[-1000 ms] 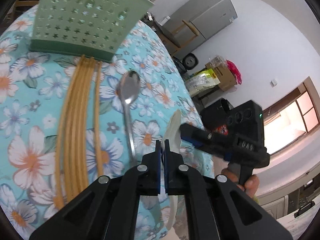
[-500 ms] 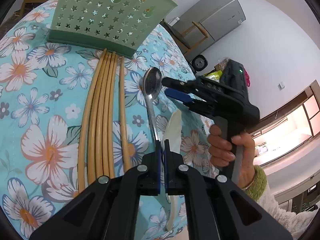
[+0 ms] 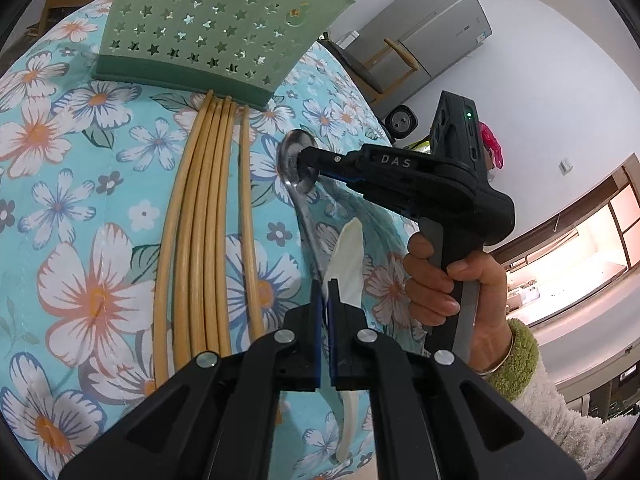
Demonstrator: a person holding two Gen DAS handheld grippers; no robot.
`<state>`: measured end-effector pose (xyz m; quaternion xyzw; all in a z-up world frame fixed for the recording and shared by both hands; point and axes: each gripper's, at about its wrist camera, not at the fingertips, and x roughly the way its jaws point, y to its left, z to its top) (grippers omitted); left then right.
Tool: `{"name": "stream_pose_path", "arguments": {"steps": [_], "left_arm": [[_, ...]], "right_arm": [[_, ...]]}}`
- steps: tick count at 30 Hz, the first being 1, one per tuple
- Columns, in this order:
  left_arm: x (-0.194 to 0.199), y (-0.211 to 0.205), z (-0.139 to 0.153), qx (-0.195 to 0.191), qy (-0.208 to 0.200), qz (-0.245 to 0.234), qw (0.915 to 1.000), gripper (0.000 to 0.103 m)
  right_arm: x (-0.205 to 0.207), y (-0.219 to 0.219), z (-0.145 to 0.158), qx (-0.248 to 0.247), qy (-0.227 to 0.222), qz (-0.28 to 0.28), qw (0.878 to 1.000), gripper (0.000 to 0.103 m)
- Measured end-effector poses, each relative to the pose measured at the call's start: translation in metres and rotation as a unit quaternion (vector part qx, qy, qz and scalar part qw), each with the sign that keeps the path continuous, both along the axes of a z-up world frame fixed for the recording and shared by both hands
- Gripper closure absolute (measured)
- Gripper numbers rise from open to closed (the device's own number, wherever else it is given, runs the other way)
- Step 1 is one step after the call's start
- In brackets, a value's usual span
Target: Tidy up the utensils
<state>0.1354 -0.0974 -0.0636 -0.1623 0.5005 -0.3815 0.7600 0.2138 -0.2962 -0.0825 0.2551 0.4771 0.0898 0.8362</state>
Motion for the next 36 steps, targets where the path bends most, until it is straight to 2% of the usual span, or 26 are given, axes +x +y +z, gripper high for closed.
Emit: {"name": "stream_pose_path", "arguments": {"steps": [9,18,22,27,36], "left_arm": [[-0.007,-0.008,-0.001,0.001,0.001,-0.014,0.9999,0.101],[-0.019,-0.007,-0.002,0.002,0.004,-0.018,0.9998,0.101],[-0.021,-0.006,-0.002,0.002,0.002,-0.015,0.9999,0.101],[-0.023,-0.001,0.0,0.002,-0.004,-0.007,1.0,0.101],[-0.023,-0.001,-0.002,0.011,-0.007,0.002,0.9999,0.101]], "right_arm": [[-0.023,0.011,0.017,-0.082,-0.028,-0.021,0.996,0.102],[-0.061,-0.021,0.04,-0.158,-0.048,-0.07,0.984,0.102],[-0.079,-0.042,0.051,-0.174,-0.051,-0.099,0.978,0.102],[-0.103,-0.055,0.067,-0.189,-0.057,-0.11,0.974,0.103],[-0.123,-0.04,0.072,-0.192,-0.053,-0.073,0.977,0.103]]}}
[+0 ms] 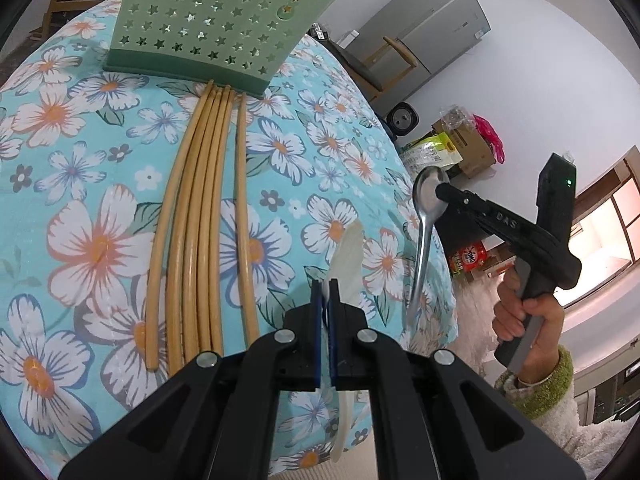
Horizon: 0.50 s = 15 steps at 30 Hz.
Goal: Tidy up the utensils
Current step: 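Hold the metal spoon in the right tool while left tool holds the white spoon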
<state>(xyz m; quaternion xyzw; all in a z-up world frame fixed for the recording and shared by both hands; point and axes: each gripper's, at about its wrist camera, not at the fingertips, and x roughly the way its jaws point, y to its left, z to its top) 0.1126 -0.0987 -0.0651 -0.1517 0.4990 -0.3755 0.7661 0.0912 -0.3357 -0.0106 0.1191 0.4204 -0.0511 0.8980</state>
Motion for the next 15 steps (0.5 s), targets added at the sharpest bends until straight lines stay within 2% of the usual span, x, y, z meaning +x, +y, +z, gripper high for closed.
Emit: {"name": "stream_pose_path", "arguments": {"steps": [15], "left_arm": [[-0.008,-0.005,-0.002,0.021,0.004,-0.009,0.9997,0.101]], "right_arm": [[-0.02,0.044,-0.031,0.049,0.055,0.072,0.995,0.103]]}}
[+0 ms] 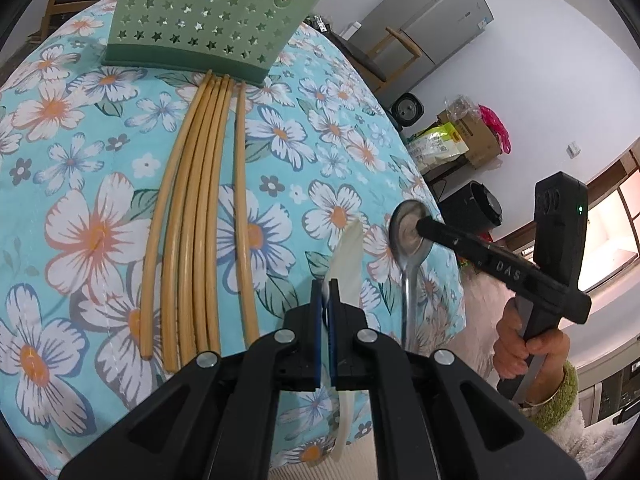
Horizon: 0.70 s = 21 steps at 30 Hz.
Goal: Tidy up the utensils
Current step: 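Hold the metal spoon in the right tool while left tool holds the white spoon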
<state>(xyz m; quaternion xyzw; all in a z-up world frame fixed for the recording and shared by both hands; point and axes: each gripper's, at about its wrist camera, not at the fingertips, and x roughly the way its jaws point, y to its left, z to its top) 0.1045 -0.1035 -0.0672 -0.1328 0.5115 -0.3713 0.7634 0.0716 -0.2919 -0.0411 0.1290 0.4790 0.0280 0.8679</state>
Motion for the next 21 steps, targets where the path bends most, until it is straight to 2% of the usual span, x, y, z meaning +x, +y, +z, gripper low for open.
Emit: {"name": "stream_pose_path", "arguments": {"steps": [8,21], "left_arm": [[-0.01,-0.004,-0.008,0.012,0.015,-0.011,0.9997,0.101],[-0.031,-0.007,-0.01,0.035,0.014,-0.024,0.999,0.101]], "right_arm": [[-0.015,0.013,-0.011,0.039,0.012,0.002,0.999,0.103],[-0.035,0.023,-0.019,0.078,0.025,-0.004,0.997,0.102]]}}
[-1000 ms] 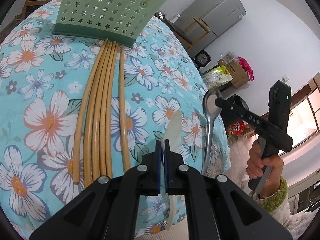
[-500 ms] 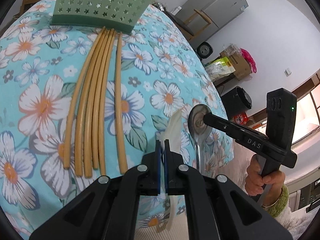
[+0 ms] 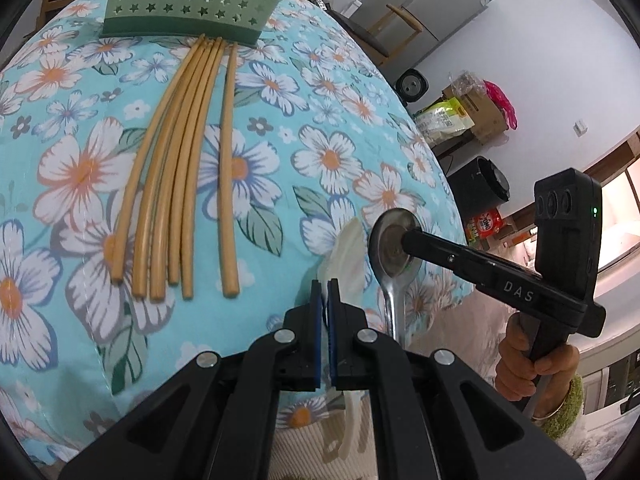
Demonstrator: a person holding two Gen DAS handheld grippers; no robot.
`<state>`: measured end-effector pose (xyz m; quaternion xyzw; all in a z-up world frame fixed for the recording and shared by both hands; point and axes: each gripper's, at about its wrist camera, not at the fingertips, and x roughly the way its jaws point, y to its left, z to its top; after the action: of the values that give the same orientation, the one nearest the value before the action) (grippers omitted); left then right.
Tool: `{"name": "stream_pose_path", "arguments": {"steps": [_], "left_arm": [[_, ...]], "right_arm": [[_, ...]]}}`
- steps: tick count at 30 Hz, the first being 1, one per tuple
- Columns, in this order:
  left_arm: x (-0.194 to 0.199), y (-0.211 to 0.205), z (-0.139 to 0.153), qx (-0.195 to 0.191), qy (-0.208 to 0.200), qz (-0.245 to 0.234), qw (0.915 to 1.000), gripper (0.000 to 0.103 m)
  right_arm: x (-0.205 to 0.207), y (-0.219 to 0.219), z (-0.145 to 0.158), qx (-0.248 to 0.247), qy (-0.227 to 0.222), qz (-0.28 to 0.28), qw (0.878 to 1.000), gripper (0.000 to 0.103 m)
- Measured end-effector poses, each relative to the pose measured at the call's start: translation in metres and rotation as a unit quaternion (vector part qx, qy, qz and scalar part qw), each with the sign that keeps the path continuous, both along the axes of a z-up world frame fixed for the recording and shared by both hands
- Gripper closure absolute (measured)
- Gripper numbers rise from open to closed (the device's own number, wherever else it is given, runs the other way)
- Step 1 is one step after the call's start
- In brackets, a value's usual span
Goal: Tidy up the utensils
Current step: 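Hold the metal spoon in the right tool while left tool holds the white spoon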
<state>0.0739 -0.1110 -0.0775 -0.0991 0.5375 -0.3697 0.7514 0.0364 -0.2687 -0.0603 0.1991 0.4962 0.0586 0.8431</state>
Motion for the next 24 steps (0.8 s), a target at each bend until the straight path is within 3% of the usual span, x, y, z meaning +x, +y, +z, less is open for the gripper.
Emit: {"name": "stream_pose_path", "arguments": {"steps": [24], "left_arm": [[-0.014,-0.002,0.0,0.018,-0.002,-0.007,0.9998,0.101]], "right_arm": [[-0.01,0.005,-0.004,0.011,0.011,-0.009,1.0,0.102]]}}
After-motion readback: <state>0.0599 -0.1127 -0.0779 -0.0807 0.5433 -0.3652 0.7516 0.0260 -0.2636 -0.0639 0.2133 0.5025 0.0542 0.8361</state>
